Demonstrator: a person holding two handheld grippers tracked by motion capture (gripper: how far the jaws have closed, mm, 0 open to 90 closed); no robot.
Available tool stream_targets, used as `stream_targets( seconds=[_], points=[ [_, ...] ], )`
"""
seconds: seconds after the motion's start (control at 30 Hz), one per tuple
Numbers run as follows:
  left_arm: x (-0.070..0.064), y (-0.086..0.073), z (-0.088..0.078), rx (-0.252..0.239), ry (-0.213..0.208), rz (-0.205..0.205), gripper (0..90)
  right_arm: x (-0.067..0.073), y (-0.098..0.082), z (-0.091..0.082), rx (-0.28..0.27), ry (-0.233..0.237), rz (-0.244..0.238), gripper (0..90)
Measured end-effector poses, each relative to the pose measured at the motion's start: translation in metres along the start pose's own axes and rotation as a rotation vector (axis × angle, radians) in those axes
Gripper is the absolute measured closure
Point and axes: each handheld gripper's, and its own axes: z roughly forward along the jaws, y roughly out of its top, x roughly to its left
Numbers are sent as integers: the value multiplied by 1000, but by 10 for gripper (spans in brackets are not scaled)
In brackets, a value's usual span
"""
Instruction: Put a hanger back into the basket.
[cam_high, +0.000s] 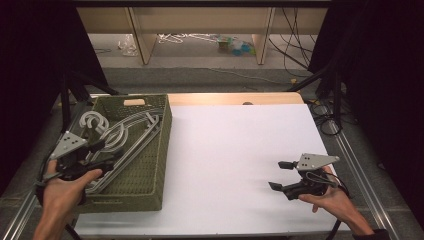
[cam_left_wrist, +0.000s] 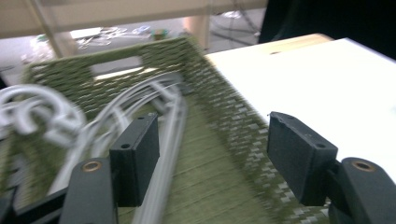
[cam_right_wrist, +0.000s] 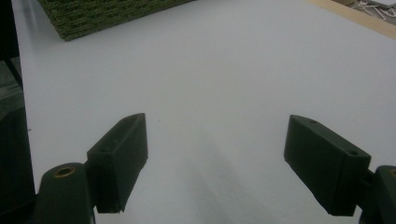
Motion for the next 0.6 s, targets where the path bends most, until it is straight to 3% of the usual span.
stream_targets(
  seconds=[0.1,0.13,0.17,0.23,0.27,0.3,0.43,0.47,0.5,0.6],
  points=[
    [-23,3,2,-12,-50,37,318,1,1,0,-7,-8,0,222],
    [-23,3,2,-12,-50,37,314,1,1,0,-7,-8,0,222],
    [-38,3,5,-19,-75,48,313,2,1,-1,-11,-5,0,221],
    [-50,3,7,-26,-108,59,298,4,2,-2,-18,-3,-6,220],
    [-50,3,7,-26,-108,59,295,4,2,-2,-18,-3,-6,220],
    [-63,2,11,-32,-145,71,293,6,3,-3,-26,-5,-4,220],
    [-88,-2,22,-16,-200,102,277,10,4,-4,-36,-1,-7,220],
    [-88,-2,22,-16,-200,102,275,10,4,-4,-36,-1,-7,220],
    [-100,-4,27,-12,-229,114,273,12,4,-5,-37,-6,-7,220],
    [-116,-8,36,-13,-279,127,267,14,3,-6,-40,-2,-1,219]
  ],
)
